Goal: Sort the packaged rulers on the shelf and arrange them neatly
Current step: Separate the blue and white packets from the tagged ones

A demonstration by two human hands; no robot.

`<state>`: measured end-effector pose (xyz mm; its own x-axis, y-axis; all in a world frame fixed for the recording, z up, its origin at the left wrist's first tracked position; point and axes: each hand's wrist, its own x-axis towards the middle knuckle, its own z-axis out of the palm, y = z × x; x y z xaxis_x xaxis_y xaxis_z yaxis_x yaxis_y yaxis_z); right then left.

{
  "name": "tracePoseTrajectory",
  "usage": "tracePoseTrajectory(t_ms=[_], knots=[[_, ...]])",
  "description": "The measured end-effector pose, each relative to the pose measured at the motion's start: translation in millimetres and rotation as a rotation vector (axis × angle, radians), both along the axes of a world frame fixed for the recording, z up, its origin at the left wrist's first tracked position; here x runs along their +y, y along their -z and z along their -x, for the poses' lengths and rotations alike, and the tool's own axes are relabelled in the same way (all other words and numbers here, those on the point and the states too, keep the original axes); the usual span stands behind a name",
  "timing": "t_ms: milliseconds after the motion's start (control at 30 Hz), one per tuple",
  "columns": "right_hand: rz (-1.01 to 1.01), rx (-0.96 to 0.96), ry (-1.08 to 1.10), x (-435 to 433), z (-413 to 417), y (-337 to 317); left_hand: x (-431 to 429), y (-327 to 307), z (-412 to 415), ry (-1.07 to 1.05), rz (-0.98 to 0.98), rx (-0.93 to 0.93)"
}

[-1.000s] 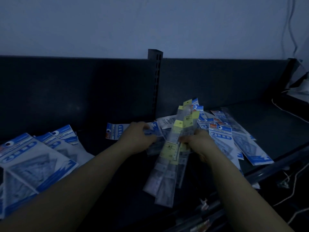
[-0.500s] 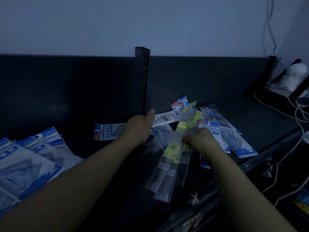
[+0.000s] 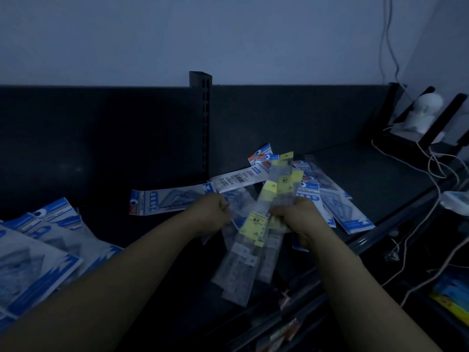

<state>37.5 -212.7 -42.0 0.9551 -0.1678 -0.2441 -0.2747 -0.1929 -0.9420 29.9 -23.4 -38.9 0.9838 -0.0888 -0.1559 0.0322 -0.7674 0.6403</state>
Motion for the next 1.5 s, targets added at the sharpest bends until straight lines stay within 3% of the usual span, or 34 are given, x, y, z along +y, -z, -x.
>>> tracePoseTrajectory(t_ms=[167,233,567,967,1500], knots=[[-0.104,-0.07,0.007,11.7,-2.5,-0.3,-0.1,-1.7,6.7,-0.137,0.536,0.182],[-0.132,-0.094,-0.005,17.6,-3.3,-2.4,-0.5,-3.5,11.8,-0.095,0.626,0.211],[-0.099,-0.07,-0.255,43.5,-0.4,-3.6,22.2,0.3,28.8,-0.206,0.768,0.125],[-0.102,-0.036,-0.381,112.2,39.6,-11.5,85.6,-9.6,93.4,-0.349,0.802,0.015],[-0.208,-0.162,-0.707,328.8,212.5,-31.6,267.5,-40.6,321.3,-0.667,0.809,-0.168]])
